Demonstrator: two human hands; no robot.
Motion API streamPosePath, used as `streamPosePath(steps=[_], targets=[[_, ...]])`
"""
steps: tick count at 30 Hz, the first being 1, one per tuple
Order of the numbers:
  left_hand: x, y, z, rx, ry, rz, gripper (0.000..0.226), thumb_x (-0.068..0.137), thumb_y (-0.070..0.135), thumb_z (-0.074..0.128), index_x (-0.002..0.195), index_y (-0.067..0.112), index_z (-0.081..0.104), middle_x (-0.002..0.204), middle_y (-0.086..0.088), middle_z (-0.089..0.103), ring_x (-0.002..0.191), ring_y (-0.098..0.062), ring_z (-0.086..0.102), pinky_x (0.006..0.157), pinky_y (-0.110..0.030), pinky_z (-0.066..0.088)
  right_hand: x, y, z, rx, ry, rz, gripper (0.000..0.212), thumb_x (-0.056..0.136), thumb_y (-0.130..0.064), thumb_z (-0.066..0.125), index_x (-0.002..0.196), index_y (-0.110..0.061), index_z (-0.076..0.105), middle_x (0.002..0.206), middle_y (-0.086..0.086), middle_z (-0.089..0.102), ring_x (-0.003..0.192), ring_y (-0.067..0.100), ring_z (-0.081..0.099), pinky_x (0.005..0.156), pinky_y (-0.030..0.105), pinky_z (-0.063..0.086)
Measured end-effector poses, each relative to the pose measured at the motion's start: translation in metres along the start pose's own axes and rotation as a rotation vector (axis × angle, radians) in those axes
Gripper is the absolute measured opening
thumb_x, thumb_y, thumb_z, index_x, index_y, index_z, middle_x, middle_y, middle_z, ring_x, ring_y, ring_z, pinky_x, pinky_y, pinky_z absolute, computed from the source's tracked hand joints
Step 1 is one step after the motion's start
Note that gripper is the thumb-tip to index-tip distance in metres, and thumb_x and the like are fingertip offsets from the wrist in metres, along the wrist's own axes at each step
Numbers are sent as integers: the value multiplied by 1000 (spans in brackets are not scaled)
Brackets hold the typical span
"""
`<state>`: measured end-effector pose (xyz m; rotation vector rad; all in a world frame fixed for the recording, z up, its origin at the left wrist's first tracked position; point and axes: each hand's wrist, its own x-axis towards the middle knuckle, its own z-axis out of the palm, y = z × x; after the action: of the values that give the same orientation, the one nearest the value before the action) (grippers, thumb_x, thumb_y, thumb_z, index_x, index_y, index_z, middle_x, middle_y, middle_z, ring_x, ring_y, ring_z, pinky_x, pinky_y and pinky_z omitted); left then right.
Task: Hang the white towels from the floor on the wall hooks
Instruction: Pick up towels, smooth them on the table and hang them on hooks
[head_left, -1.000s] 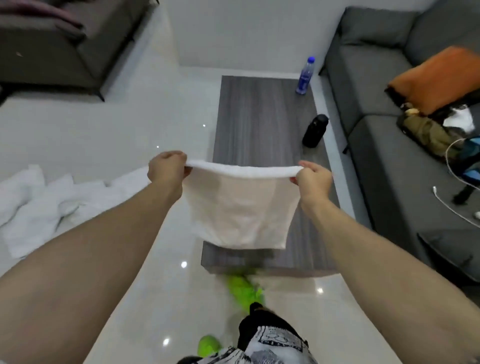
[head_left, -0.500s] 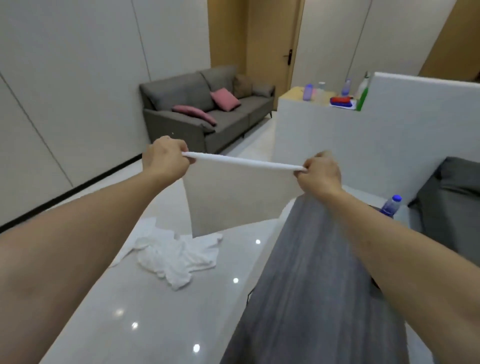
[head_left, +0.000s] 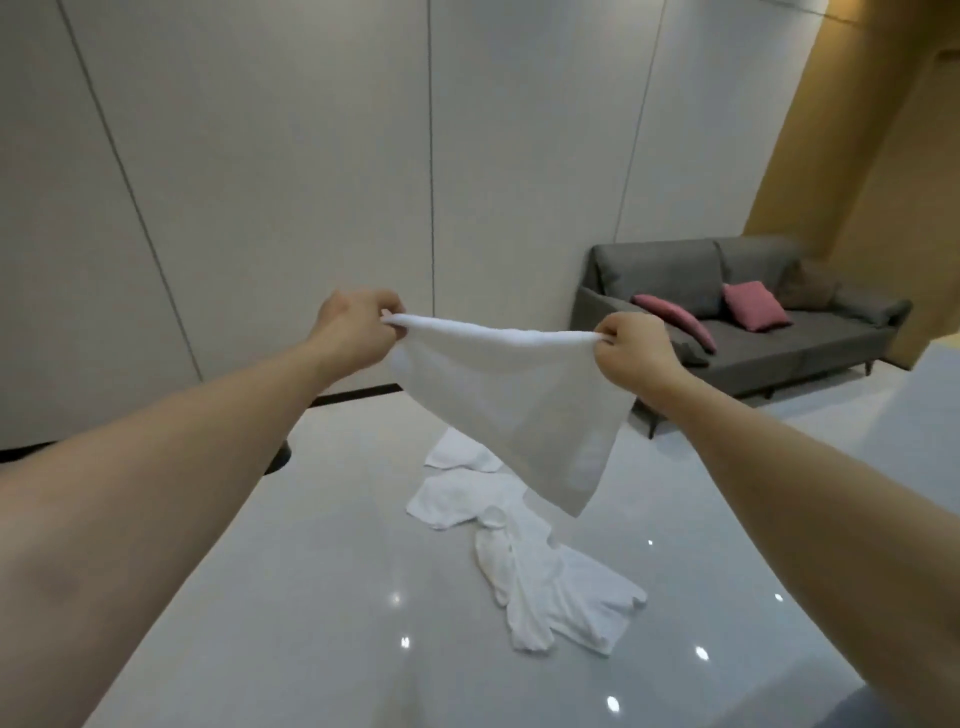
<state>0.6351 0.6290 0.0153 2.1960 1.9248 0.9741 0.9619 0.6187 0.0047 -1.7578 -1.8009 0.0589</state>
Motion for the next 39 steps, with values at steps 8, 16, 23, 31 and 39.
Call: streamPosePath(steps=[8, 16, 23, 31, 39], targets=[[22, -206, -149, 213, 118, -188, 11, 87, 20, 60, 78, 20, 66, 78, -6, 61, 87, -29, 56, 68, -28, 40, 76, -243, 119, 231, -115, -187, 24, 75, -6, 47, 80, -14, 69, 83, 8, 67, 84, 29, 60, 68, 30, 47], [-9, -404, -326, 344, 201, -427, 7, 85, 19, 62, 80, 18, 66, 83, -7, 64, 85, -27, 57, 66, -26, 39, 109, -507, 231, 572, -370, -511, 24, 58, -20, 54, 70, -7, 69, 57, 2, 57, 54, 16, 51, 55, 26, 37], [-66, -532, -431, 416, 352, -657, 8, 88, 21, 62, 85, 23, 69, 89, -1, 64, 87, -22, 58, 76, -37, 54, 116, -703, 340, 681, -548, -767, 17, 80, -30, 76, 81, -13, 76, 66, -2, 60, 63, 10, 54, 62, 24, 44], [-95, -653, -528, 568, 443, -851, 4, 85, 18, 68, 85, 22, 70, 85, -3, 66, 87, -23, 60, 71, -30, 49, 129, -912, 447, 711, -586, -1007, 29, 85, -27, 72, 59, -25, 58, 58, -10, 50, 59, 9, 48, 56, 24, 37], [-80, -731, -626, 705, 473, -1042, 15, 83, 11, 64, 95, 20, 60, 93, -4, 62, 89, -25, 57, 75, -36, 49, 131, -1123, 513, 788, -633, -1175, 24, 96, -24, 60, 74, -16, 59, 71, -3, 53, 67, 10, 48, 53, 22, 32]])
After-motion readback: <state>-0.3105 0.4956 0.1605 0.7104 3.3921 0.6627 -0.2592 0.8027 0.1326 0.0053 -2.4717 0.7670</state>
